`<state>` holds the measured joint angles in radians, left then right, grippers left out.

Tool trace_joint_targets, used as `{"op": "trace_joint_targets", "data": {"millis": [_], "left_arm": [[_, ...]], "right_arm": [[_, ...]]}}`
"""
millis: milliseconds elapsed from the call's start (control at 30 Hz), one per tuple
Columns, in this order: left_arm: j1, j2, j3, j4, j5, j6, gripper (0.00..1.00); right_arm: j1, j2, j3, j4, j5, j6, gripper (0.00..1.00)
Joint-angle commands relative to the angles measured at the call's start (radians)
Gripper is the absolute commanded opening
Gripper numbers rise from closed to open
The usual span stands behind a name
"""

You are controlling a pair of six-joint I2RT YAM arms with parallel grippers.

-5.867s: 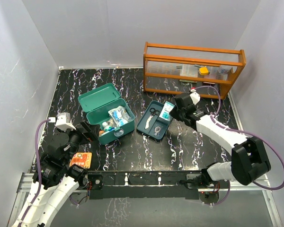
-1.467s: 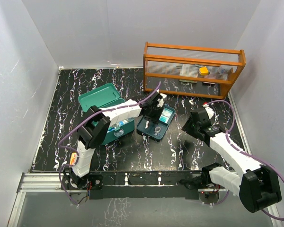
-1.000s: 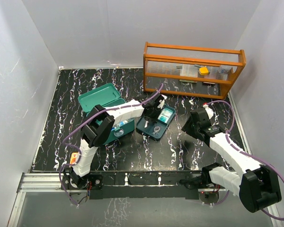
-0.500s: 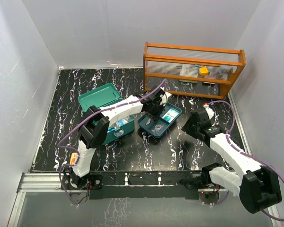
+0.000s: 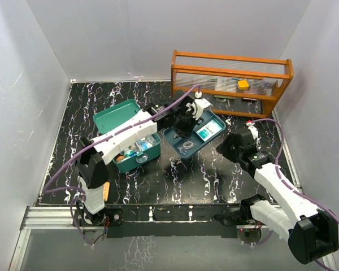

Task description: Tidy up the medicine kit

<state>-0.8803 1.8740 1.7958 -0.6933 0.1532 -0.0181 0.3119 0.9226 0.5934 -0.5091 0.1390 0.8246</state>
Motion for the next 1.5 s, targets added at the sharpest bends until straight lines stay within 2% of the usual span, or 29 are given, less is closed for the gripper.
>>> {"op": "trace_joint_targets", "data": {"millis": [0, 167, 367, 500, 600, 867, 1000, 1167, 1467], "left_arm": [[0.0, -0.108, 0.061, -0.139, -0.037, 0.154, 0.0], [0.01, -0.151, 0.045, -0.285, -0.103, 0.262, 0.0], [0.066, -0.274, -0.061, -0.33, -0.086, 0.406, 0.0], [0.198, -0.343, -0.106, -0.346, 0.04, 0.472, 0.0], [0.285, -0.385, -0.16, -0.315, 0.044, 0.496, 0.0], [0.472, -0.46, -0.249, -0.294, 0.185, 0.572, 0.0], [0.502, -0.486, -0.295, -0.313, 0.186, 0.611, 0.0], [0.517, -0.489, -0.383, -0.344, 0.146, 0.728, 0.0], [0.522, -0.45, -0.37, -0.333, 0.124, 0.78, 0.0]], "right_arm": [[-0.004, -0.025, 0.068, 0.018, -0.029, 0.013, 0.4], [-0.004, -0.02, 0.058, 0.068, -0.131, -0.046, 0.4], [-0.003, -0.029, 0.028, 0.125, -0.185, -0.043, 0.4], [-0.004, -0.012, 0.034, 0.125, -0.199, -0.06, 0.4], [-0.004, -0.004, 0.039, 0.126, -0.197, -0.071, 0.4], [-0.004, 0.051, 0.032, 0.152, -0.227, -0.074, 0.4], [-0.004, 0.085, 0.041, 0.146, -0.243, -0.078, 0.4], [-0.004, 0.088, 0.045, 0.159, -0.256, -0.061, 0.4], [-0.004, 0.084, 0.041, 0.171, -0.276, -0.035, 0.39]]}}
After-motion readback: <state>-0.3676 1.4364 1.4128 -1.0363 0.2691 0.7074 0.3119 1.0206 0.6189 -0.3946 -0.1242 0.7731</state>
